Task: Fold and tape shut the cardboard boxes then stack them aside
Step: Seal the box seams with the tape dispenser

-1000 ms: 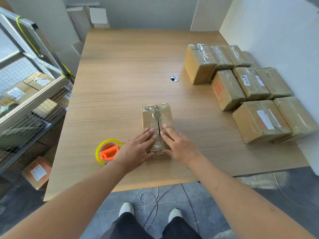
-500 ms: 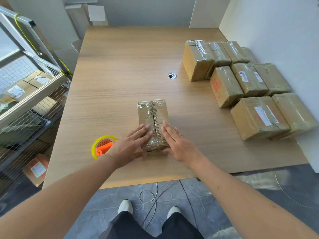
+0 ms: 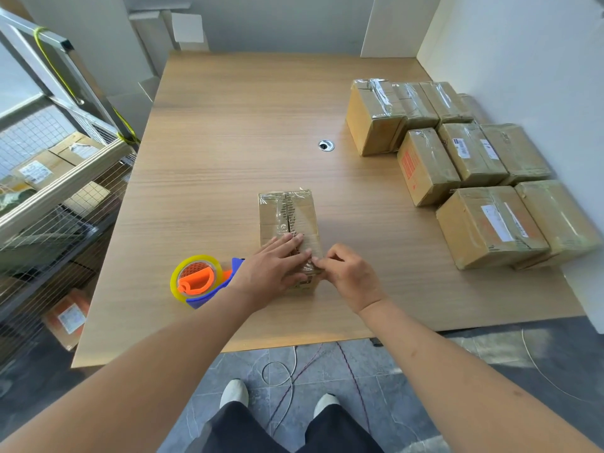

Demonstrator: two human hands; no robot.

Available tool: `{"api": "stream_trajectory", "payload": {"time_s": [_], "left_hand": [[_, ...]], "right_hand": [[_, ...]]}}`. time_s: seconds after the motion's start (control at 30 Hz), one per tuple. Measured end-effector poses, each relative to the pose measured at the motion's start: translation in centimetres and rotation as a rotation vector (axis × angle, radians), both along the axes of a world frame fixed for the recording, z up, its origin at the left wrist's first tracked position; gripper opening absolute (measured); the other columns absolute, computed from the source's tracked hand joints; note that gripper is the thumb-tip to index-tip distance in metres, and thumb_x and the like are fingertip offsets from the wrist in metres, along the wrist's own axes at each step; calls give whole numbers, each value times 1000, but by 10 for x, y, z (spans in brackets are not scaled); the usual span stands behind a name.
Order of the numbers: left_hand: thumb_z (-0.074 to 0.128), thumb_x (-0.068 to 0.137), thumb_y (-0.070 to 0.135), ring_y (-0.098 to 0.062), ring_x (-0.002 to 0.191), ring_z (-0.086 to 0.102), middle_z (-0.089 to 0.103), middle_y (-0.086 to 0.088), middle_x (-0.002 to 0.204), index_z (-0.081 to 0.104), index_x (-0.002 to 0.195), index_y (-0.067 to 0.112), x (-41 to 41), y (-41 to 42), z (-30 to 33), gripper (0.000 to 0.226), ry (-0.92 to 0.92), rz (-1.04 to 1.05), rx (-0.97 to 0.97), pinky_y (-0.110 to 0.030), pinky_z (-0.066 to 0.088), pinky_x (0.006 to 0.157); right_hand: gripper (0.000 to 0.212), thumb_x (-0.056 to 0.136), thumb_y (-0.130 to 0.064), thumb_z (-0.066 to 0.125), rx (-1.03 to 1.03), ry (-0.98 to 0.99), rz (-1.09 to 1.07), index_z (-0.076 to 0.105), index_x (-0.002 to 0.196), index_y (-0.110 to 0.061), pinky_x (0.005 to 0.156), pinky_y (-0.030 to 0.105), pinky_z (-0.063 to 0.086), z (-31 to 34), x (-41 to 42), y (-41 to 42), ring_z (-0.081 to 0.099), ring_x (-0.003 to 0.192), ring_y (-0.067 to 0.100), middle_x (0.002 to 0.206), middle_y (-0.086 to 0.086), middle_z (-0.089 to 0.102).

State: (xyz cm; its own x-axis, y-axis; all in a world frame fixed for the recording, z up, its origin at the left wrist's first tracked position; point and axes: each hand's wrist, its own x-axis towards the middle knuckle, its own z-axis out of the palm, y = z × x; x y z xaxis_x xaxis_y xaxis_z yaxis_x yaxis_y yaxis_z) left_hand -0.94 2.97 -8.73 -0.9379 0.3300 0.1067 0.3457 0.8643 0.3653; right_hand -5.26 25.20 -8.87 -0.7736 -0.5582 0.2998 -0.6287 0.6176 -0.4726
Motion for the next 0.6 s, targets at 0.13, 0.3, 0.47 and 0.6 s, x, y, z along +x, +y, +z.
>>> {"api": "stream_trajectory", "payload": {"time_s": [0.13,0.3,0.47,0.6], "left_hand": [[36,101,60,-30,150,35,40,-5,161,56,147,24,4,1,-10,62,-2,36,44,-43,24,124],[21,100,69,-29,153,29,36,-5,164,52,150,24,3,11,-10,74,-74,73,63,-39,17,126],[26,97,65,-26,157,17,26,-5,167,45,154,23,2,19,-5,73,-121,94,79,-34,7,127],[51,103,44,-22,159,1,8,-3,171,27,162,23,2,9,3,67,-152,3,48,-33,0,128]], "right_hand": [[34,79,-12,85,-78,-21,-107,78,112,-16,60,34,55,-6,11,-4,63,69,22,84,1,64],[59,79,-6,84,-188,-282,-464,66,136,-11,86,34,56,-5,32,-19,74,93,26,105,8,78],[49,95,-10,66,-163,-397,-596,59,144,-15,97,38,50,6,42,-35,69,111,33,121,13,73],[48,100,-11,57,-161,-464,-607,55,148,-15,102,35,44,13,47,-37,63,121,34,132,13,68]]}}
